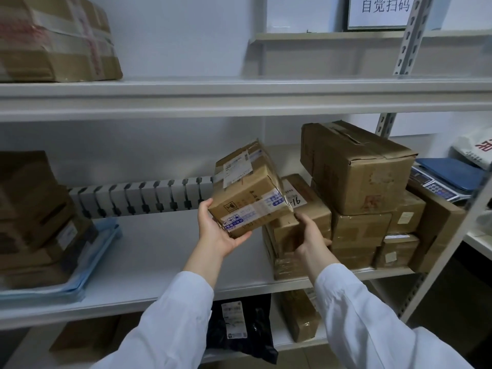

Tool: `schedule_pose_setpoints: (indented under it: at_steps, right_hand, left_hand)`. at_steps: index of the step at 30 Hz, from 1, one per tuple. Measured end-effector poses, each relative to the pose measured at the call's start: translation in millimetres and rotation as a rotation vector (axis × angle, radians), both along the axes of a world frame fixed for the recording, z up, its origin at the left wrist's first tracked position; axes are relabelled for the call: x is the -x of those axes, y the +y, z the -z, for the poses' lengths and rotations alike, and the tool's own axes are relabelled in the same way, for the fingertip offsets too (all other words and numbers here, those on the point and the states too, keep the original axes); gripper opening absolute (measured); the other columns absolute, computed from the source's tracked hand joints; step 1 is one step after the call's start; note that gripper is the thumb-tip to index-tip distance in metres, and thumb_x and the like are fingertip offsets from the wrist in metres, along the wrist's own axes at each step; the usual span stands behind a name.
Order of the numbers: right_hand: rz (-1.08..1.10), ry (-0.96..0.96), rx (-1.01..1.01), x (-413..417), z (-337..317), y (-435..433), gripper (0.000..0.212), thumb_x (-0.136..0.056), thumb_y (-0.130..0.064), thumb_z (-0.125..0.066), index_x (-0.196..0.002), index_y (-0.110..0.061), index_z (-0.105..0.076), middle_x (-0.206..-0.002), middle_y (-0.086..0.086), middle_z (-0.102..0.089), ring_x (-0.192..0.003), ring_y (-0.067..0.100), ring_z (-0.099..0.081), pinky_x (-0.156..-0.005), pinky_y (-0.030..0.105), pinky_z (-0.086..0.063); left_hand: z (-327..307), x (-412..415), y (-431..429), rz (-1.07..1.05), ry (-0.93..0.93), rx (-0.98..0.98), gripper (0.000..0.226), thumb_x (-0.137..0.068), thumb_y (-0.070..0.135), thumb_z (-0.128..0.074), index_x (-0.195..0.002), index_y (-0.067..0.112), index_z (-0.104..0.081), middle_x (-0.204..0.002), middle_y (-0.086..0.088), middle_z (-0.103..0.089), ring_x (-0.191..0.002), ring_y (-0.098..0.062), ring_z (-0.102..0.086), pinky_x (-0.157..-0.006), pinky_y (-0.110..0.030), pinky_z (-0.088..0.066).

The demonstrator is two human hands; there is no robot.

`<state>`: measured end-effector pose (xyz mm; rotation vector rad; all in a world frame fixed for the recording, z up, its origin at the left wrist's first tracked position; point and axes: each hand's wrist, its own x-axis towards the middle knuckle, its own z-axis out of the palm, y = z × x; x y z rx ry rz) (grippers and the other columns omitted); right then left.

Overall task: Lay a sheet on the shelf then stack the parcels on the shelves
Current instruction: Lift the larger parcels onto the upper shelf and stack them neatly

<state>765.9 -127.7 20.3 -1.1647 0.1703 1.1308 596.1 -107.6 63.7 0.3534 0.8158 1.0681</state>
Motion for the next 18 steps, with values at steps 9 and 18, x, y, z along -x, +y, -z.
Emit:
schedule_pose_setpoints:
  at_steps: [9, 18]
  right_hand:
    - [-0.137, -0.254, -0.119, 24.3, -31.1, -3.5, 0.131, -0.062, -0.024, -0.086, -0.146, -0.041, 0.012, -0.147, 0.017, -0.032, -0.129, 0.041, -0.041, -0.102, 0.063, -0.037]
    - [-0.303, -0.661, -0.21, 73.4, -56.3, -16.1, 0.123, -0.064, -0.027, -0.083, -0.145, -0.048, 0.007, -0.151, 0.01, -0.022, -0.129, 0.041, -0.037, -0.099, 0.062, -0.04]
  left_hand:
    - [3.1, 36.9, -24.8, 0.013, -0.145, -0.048, 0.059, -0.08, 0.052, -0.051, -0.123, 0.012, -0.051, -0.117, -0.02, -0.058, -0.108, -0.04, -0.054, -0.087, -0.055, -0.046]
    - [25.3, 108.6, -47.6, 0.346, -0.155, -0.274, 0.099, -0.027, 0.02, -0.093, -0.119, 0.007, -0.059, -0.105, -0.021, -0.067, -0.097, -0.039, -0.066, -0.081, -0.066, -0.045]
